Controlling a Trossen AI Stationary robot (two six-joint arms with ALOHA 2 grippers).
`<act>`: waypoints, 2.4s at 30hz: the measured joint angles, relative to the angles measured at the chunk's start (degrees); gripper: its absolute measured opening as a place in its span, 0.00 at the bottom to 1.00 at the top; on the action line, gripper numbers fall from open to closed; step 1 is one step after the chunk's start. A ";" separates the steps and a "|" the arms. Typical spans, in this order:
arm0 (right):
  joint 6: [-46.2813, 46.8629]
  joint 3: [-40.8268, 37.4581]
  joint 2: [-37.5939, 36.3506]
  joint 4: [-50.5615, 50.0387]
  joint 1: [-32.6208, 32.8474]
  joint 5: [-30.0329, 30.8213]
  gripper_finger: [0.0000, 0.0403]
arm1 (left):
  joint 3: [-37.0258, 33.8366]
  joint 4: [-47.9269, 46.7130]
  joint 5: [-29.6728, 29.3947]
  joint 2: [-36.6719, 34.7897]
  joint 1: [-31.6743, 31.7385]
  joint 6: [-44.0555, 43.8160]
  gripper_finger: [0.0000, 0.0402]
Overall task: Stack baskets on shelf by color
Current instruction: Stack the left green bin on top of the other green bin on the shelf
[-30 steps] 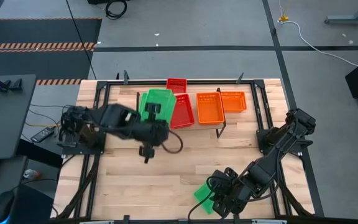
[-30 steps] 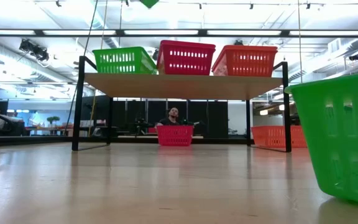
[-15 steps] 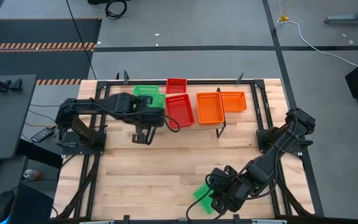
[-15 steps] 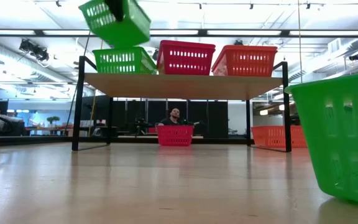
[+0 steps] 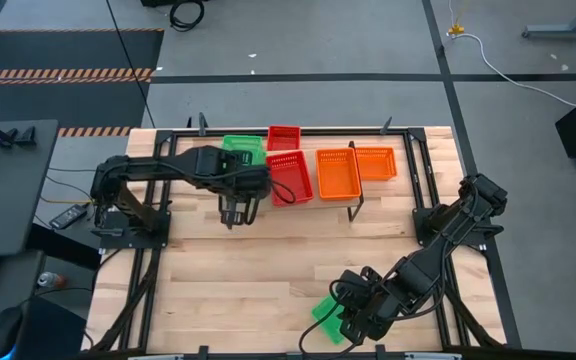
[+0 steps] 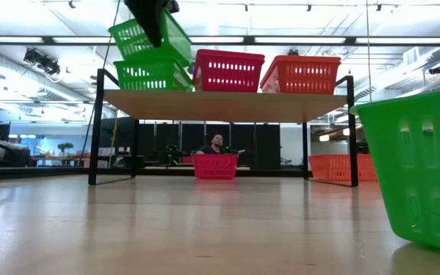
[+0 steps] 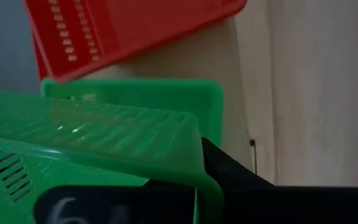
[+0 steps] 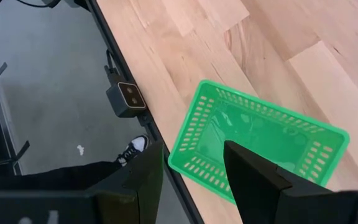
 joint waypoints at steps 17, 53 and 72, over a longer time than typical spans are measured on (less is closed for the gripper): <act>2.34 0.00 0.00 -0.14 0.15 -0.13 0.43 | -0.04 1.66 8.52 0.52 1.55 -1.39 0.06; 1.39 0.00 0.00 -0.14 -0.11 -0.08 0.43 | 0.02 -4.76 4.10 0.52 2.72 -8.25 0.04; -1.41 0.00 0.00 -0.62 -0.11 -0.08 0.43 | 3.98 -7.58 -2.61 0.37 -1.49 -11.67 0.03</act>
